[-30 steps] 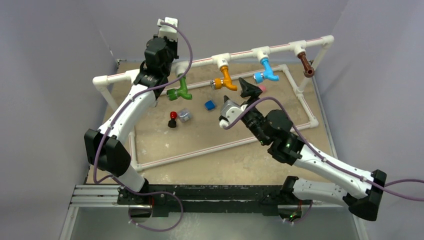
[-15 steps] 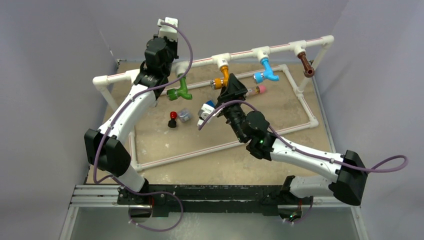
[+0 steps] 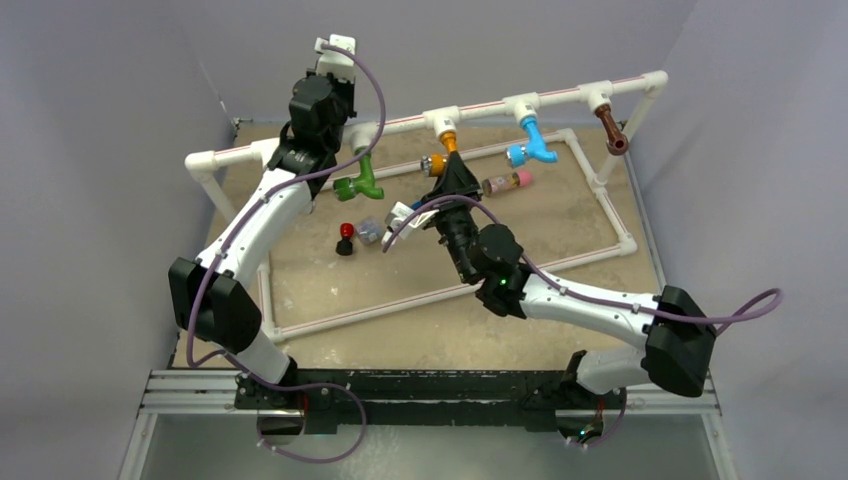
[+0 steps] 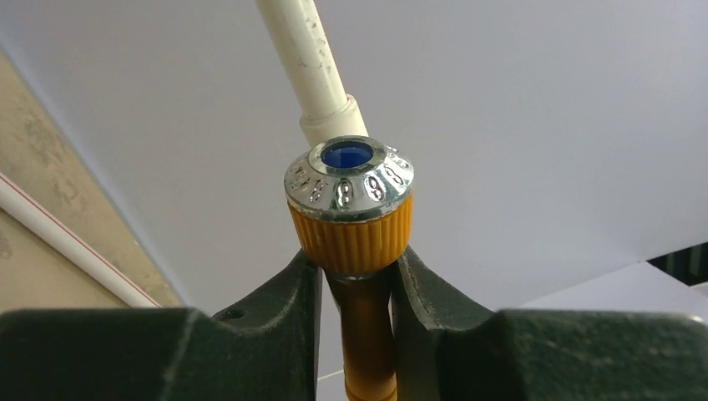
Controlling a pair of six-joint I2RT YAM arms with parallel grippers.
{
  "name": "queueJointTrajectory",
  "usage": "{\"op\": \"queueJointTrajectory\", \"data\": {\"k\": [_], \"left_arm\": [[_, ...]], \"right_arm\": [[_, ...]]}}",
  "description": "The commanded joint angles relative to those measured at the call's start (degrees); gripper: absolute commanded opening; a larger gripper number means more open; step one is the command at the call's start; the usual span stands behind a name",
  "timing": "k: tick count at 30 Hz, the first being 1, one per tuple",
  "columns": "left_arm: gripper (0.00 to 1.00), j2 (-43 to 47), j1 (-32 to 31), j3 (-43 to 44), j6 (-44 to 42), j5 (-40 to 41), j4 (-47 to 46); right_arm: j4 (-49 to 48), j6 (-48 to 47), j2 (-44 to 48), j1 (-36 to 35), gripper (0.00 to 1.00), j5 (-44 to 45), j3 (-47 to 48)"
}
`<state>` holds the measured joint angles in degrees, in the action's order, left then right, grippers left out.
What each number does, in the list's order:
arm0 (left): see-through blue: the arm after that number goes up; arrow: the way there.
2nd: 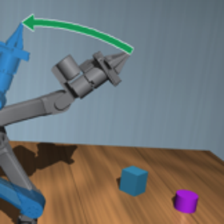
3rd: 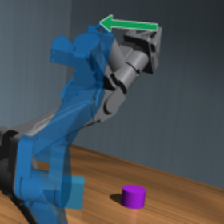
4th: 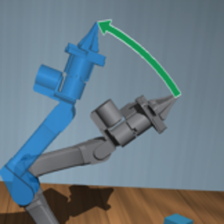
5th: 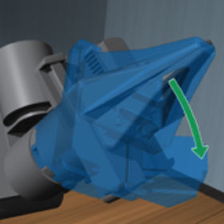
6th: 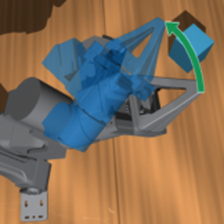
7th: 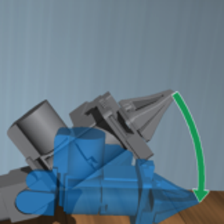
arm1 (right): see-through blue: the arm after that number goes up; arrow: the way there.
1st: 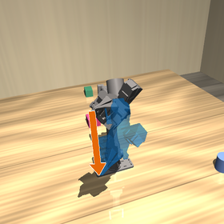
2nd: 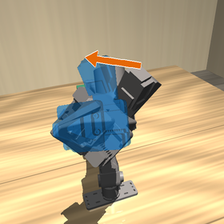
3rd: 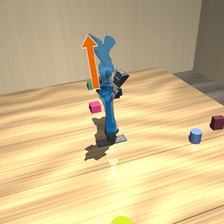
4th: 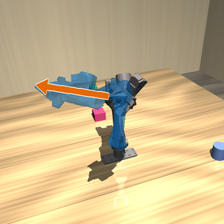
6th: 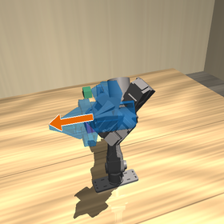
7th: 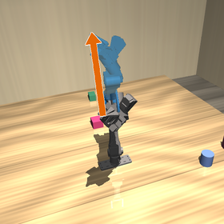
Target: Install the water faucets
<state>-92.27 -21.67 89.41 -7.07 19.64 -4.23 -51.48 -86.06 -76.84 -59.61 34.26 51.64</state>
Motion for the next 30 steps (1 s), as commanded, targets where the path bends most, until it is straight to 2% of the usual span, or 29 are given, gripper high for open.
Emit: {"op": "queueJointTrajectory", "data": {"k": [1, 7, 9, 12, 18, 25, 30], "left_arm": [[0.12, -3.1, -1.5, -2.7, -0.7, -0.8, 6.7], [0.12, -3.2, -1.5, -2.7, -0.8, -0.7, 6.6], [0.12, -3.2, -1.5, -2.7, -0.8, -0.7, 6.7], [0.12, -3.1, -1.5, -2.7, -0.8, -0.8, 6.8], [0.12, -3.0, -1.5, -2.7, -0.6, -1.0, 6.8], [0.12, -2.6, -1.5, -2.8, -0.5, -1.0, 6.8], [0.12, -2.1, -1.5, -2.8, -0.3, -1.4, 6.8]], "right_arm": [[-8.8, 5.5, -2.7, -1.4, 0.00, 3.4, 2.3], [-16.4, 16.3, -5.4, -2.8, 0.00, 8.3, 2.3], [-17.3, 23.4, -5.3, -2.9, 0.00, 9.2, 2.6], [-16.2, 39.0, -3.7, -2.9, 0.00, 8.9, 3.2], [-11.6, 65.8, 0.7, -2.6, 0.00, 1.8, 2.6], [-9.4, 90.0, 4.2, -2.2, 0.00, -0.8, 3.4], [-10.0, 103.9, 5.4, -2.3, 0.00, -0.4, 2.6]]}}
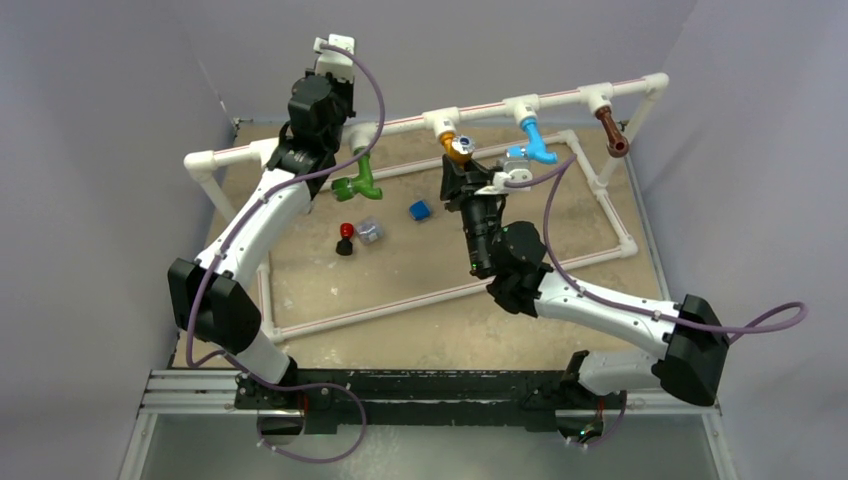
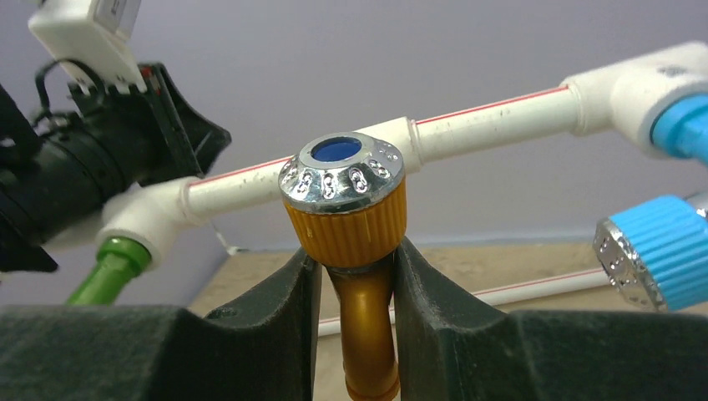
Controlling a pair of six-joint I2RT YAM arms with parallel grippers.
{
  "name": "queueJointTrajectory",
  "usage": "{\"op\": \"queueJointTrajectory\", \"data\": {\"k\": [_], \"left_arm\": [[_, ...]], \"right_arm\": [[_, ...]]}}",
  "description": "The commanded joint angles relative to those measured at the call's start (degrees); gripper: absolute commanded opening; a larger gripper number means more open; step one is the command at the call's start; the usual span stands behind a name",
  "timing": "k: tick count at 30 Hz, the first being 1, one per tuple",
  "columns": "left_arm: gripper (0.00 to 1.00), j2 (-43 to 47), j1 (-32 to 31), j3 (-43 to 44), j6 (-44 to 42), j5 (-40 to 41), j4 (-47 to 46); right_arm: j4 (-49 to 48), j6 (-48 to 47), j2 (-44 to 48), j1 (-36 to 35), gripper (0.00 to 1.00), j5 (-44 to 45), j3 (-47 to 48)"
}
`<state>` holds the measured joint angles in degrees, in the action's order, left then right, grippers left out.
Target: Install the water faucets
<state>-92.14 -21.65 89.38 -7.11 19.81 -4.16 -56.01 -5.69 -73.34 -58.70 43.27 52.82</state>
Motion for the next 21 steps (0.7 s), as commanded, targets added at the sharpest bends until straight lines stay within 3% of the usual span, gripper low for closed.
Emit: {"op": "queueJointTrajectory", "data": {"k": [1, 21], "left_arm": [[0.12, -2.2, -1.6, -2.8, -0.3, -1.5, 6.7], [0.13, -1.8, -1.6, -2.9, -0.1, -1.8, 6.8]], "right_arm": [[-6.0, 25.9, 2.0, -3.2, 0.00, -9.0, 1.1], [-8.9, 76.0, 4.9, -0.9, 0.00, -8.6, -8.5]]}}
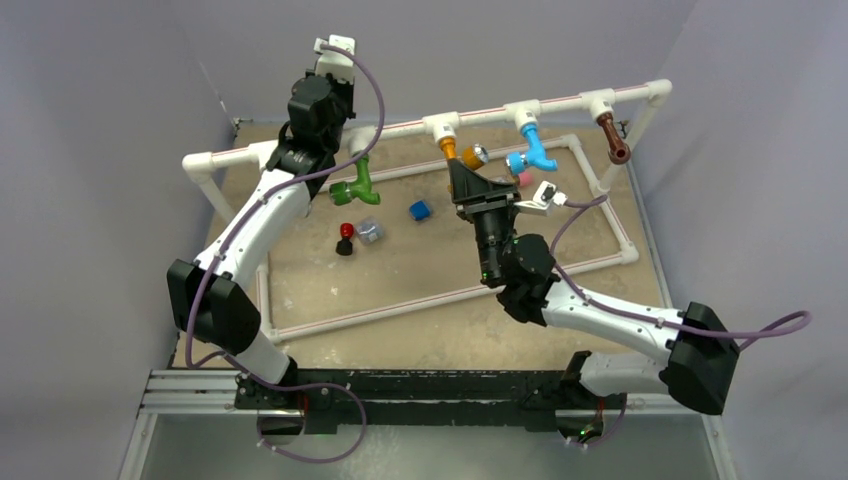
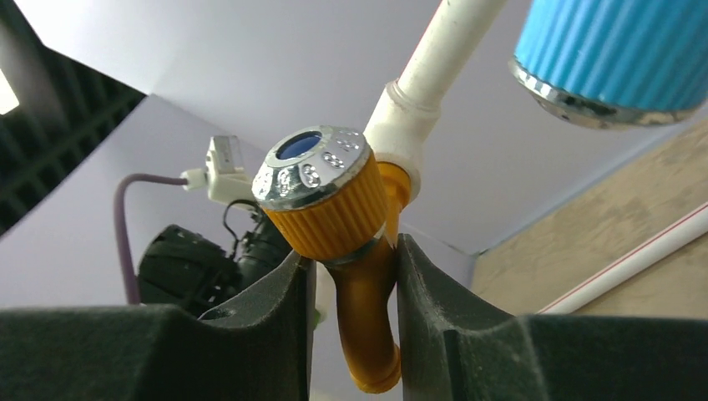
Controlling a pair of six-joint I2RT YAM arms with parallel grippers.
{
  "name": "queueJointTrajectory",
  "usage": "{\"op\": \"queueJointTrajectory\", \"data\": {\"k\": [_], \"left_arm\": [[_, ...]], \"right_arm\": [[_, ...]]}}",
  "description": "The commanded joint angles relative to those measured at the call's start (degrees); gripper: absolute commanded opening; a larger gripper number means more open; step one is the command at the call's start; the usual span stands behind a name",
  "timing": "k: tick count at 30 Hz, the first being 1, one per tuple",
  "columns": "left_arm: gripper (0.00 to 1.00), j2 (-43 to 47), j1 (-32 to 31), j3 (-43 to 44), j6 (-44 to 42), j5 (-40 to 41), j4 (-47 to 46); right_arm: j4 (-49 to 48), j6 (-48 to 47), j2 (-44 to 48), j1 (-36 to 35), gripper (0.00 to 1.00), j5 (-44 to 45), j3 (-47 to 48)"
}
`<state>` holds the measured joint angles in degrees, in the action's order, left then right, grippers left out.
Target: Install the water faucets
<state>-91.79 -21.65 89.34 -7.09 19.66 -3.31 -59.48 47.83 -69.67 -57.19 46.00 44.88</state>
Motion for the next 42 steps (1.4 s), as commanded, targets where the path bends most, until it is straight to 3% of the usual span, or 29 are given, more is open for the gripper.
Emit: {"op": "queueJointTrajectory", "data": {"k": [1, 12, 13, 19, 25, 39, 42], "left_arm": [[0.13, -2.2, -1.6, -2.9, -0.1, -1.7, 6.0], [0.13, -2.2, -1.6, -2.9, 0.0, -1.7, 5.9], [0.13, -2.2, -1.6, -2.9, -0.1, -1.7, 6.0], [0.13, -2.3, -1.6, -2.8, -0.1, -1.7, 6.0], [0.13, -2.4, -1.6, -2.8, -0.2, -1.6, 5.9], [0.13, -2.4, -1.6, -2.6, 1.6, -1.4, 5.6], [0.13, -2.4, -1.6, -2.3, 3.0, -2.3, 5.8]], "right_arm": [[-5.3, 24.3, 1.3, -2.2, 0.00, -11.7, -0.8], [-0.3, 20.7, 3.1, -2.0, 0.00, -10.5, 1.3], [0.0, 19.7, 3.3, -2.0, 0.03, -10.6, 1.5], [0.6, 9.6, 4.3, -2.0, 0.43, -13.1, 2.4], [6.7, -3.1, 6.2, -2.0, 0.68, -14.4, 4.7], [28.0, -23.7, 16.3, -2.0, 0.83, -10.0, 5.4], [34.4, -27.2, 18.8, -2.0, 0.90, -8.7, 5.2]]}}
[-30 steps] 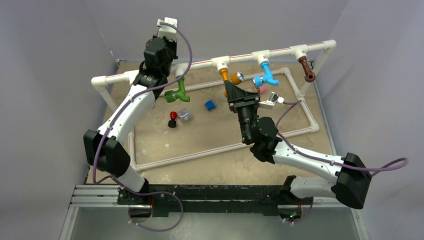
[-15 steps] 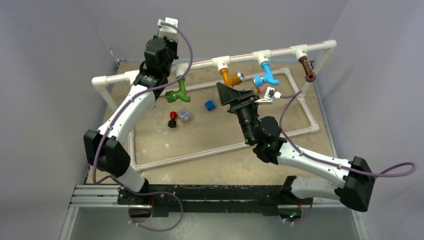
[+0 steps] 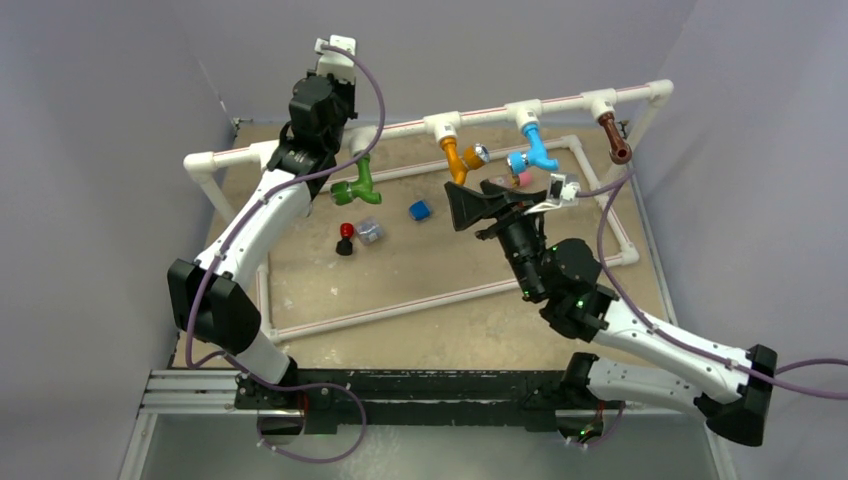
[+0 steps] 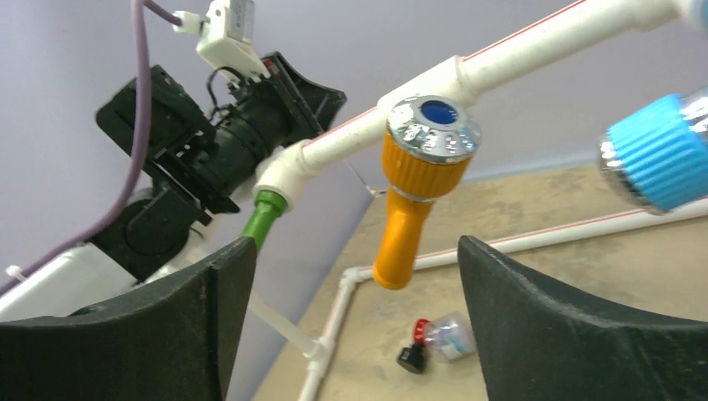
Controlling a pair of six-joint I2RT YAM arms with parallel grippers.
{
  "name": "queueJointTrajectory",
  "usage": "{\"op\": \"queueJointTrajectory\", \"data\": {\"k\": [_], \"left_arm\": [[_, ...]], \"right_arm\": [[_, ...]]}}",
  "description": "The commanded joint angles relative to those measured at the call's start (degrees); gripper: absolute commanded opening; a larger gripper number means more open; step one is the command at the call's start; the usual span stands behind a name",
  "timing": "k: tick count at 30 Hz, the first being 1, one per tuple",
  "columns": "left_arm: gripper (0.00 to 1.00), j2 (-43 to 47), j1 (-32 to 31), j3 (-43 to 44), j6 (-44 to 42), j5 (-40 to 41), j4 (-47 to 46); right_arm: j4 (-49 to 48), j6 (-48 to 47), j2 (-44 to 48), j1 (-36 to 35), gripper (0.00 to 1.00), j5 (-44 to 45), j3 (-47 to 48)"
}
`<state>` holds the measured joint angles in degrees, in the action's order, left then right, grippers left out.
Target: Install the water faucets
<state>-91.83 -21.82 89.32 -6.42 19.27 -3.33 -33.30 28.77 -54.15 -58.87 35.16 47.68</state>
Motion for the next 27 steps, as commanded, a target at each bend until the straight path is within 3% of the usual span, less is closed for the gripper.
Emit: {"op": "queueJointTrajectory", "data": {"k": [1, 3, 10, 17, 21, 24, 27], "left_arm": [[0.13, -2.3, -1.4, -2.1, 3.0, -2.0, 5.9], [0.15, -2.0, -1.4, -2.0, 4.3, -2.8, 5.9], [0.20, -1.5, -1.4, 2.5, 5.6, -2.7, 4.2], [0.22, 0.9, -1.4, 10.7, 3.8, -1.9, -3.2], [0.22, 4.4, -1.3, 14.1, 5.4, -3.2, -4.1], [0.22, 9.1, -1.4, 12.8, 9.6, -8.4, -2.7], [0.22, 14.6, -1.3, 9.3, 13.1, -12.4, -0.1]], "right_arm": [[9.3, -9.1, 4.2, -0.3, 0.94, 2.9, 2.1], [11.9, -12.0, 5.9, -0.3, 0.98, 4.4, 1.1], [15.7, -17.1, 8.1, -0.4, 0.99, 18.6, -4.7], [1.0, -26.8, 8.6, -0.3, 0.99, 26.1, -18.4], [-14.4, -34.9, 11.0, 3.7, 0.99, 20.2, -27.4], [-18.1, -30.4, 11.9, 12.1, 0.99, 12.3, -30.8], [-23.6, -29.2, 10.5, 17.5, 0.99, 9.9, -33.8]]}}
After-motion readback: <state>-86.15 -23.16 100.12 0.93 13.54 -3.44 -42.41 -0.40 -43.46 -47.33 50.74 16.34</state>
